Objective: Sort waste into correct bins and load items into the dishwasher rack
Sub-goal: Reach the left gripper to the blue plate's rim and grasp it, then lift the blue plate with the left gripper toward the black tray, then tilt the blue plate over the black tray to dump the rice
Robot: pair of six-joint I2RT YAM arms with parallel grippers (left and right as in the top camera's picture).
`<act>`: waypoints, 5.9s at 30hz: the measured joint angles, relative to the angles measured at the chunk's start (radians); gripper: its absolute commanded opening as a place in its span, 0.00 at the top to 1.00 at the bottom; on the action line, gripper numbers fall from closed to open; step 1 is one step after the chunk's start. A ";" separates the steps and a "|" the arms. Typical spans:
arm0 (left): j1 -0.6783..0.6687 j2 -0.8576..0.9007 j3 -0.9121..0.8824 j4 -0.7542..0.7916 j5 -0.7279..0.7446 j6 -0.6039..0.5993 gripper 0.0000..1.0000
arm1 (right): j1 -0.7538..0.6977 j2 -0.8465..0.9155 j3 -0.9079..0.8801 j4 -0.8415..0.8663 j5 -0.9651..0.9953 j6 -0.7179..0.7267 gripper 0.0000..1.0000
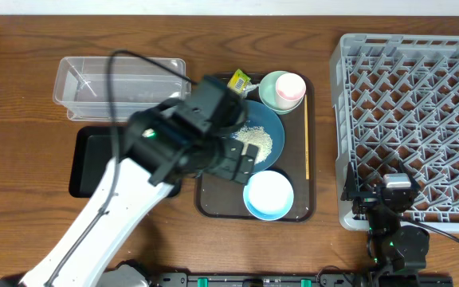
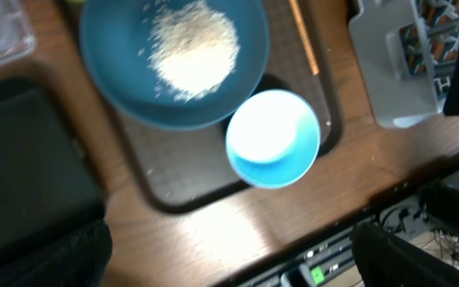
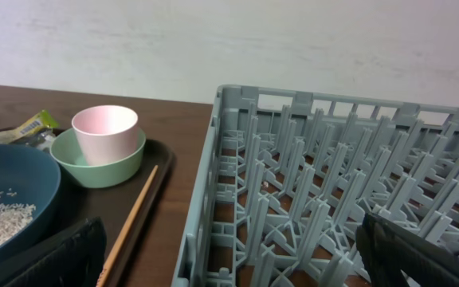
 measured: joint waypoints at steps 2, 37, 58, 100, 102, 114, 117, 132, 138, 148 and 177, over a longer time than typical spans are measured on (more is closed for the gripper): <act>-0.021 0.029 0.000 0.022 -0.001 -0.019 0.02 | 0.000 0.000 0.000 0.000 0.000 0.000 0.01; -0.179 0.552 0.003 0.483 -0.267 -0.185 0.18 | 0.000 0.000 0.000 0.000 0.000 0.000 0.01; -0.179 0.695 0.003 0.534 -0.304 -0.259 0.39 | 0.000 0.000 0.000 0.000 0.000 0.000 0.01; -0.186 0.704 -0.014 0.539 -0.308 -0.305 0.94 | 0.000 0.000 0.000 0.000 0.000 0.000 0.01; -0.189 0.688 -0.014 0.539 -0.312 -0.303 0.94 | 0.000 0.000 0.000 0.000 0.000 0.000 0.01; -0.203 0.523 -0.015 0.445 -0.299 -0.309 0.94 | 0.000 0.000 0.000 0.000 0.000 0.000 0.01; -0.203 0.486 -0.015 0.402 -0.299 -0.309 0.94 | 0.000 0.000 0.000 0.000 0.000 0.000 0.01; -0.038 0.220 -0.017 0.224 -0.076 -0.325 0.94 | 0.000 0.000 0.000 0.000 0.000 0.000 0.01; 0.135 0.066 -0.017 0.169 -0.016 -0.294 0.94 | 0.000 0.000 0.000 0.000 0.000 0.000 0.01; 0.331 0.008 -0.035 0.142 0.099 -0.218 0.94 | 0.000 0.000 0.000 0.000 0.000 0.000 0.01; 0.655 0.010 -0.374 0.387 0.702 -0.034 0.93 | 0.000 0.000 0.000 0.000 0.000 0.000 0.01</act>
